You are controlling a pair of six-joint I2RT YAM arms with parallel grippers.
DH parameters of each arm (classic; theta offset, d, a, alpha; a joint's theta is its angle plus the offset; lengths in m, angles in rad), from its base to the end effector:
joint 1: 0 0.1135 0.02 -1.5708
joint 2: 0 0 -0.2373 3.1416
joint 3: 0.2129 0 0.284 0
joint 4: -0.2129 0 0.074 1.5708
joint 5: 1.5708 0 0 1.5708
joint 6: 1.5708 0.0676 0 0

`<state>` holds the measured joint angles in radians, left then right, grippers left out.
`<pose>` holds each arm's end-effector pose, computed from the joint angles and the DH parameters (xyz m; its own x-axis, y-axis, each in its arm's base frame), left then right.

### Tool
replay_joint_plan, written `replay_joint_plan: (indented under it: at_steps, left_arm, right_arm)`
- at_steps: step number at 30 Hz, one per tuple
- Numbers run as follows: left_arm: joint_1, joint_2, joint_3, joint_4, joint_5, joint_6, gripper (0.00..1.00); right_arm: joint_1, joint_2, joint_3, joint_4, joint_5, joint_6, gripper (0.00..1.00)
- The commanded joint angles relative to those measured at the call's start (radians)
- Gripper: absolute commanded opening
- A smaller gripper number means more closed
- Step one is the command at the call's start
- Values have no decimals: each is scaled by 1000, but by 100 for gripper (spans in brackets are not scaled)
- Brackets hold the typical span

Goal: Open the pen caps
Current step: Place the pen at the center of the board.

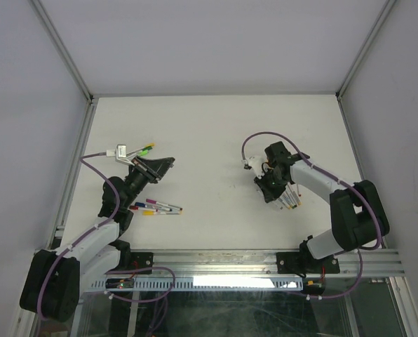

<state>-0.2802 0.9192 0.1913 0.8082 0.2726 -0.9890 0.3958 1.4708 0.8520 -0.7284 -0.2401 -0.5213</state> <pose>0.2467 -0.0899 0.1735 -0.3956 -0.7234 -0.5658 0.3525 0.4493 -0.8209 0.2597 0.1259 0.1013 -0.5695 -0.7622 -0.3078 -0.8150 0.5723 0.0906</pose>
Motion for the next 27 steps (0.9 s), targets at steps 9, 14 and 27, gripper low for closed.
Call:
replay_joint_plan:
  at_steps: [9,14,27]
  left_arm:
    - [1,34,-4,99,43,-34,0]
    - [1,46,0,105,50,-38,0]
    - [1,52,11,102,58,-41,0]
  right_arm:
    - [-3,55,-2,35,74,44,20]
    - [-3,64,-2,35,83,47,23]
    - [-3,59,5,33,87,53,29]
